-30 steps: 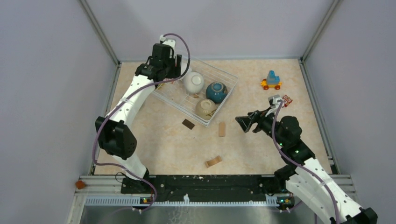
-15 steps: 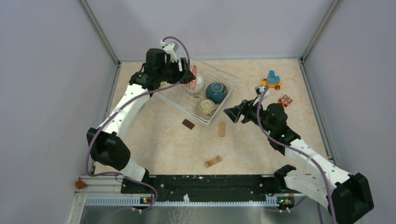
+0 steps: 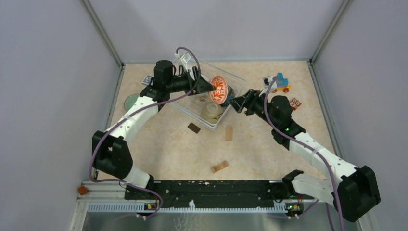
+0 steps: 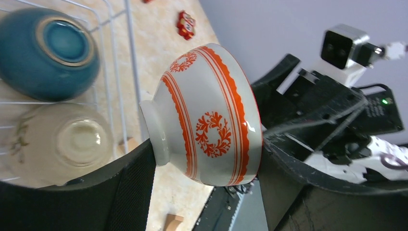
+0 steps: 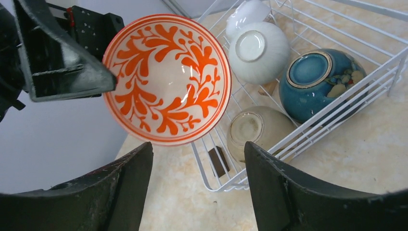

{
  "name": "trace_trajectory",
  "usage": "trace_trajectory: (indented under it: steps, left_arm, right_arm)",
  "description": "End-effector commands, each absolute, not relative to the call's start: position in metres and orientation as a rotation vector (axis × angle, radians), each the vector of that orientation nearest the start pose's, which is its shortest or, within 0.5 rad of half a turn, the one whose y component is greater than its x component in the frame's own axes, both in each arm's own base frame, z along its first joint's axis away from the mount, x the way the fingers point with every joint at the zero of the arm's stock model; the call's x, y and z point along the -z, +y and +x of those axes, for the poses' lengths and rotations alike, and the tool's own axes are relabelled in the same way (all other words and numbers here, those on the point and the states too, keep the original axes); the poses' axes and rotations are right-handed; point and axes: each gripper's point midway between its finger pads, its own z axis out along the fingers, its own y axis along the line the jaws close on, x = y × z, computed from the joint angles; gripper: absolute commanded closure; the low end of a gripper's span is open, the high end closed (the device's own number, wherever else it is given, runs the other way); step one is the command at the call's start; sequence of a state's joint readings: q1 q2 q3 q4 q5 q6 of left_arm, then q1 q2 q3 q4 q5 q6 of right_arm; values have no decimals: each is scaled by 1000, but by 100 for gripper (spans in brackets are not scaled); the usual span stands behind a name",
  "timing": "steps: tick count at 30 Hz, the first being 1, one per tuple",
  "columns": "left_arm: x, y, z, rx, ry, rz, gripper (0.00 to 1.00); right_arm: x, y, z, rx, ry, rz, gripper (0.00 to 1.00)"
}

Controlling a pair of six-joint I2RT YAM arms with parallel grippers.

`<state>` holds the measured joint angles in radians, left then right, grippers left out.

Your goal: Unload the bowls from the dish rack

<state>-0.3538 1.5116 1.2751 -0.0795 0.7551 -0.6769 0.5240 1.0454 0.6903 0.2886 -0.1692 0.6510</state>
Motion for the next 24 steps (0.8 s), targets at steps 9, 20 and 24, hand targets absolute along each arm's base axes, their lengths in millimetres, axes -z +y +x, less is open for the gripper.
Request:
trace_trajectory:
  steps: [9,20,24]
  left_arm:
    - [-362,-316,283,1637,1718,606,47]
    - [-346,-313,298,1483,1785,538,5]
    - [-319,-296,328,1226,1951,416,1]
  right_arm:
    - [-287,242,314,-1072,1720,101,49]
    - [-293,216,313,-970,1689,197,100]
    - [-283,179,322,-736,1702,292,100]
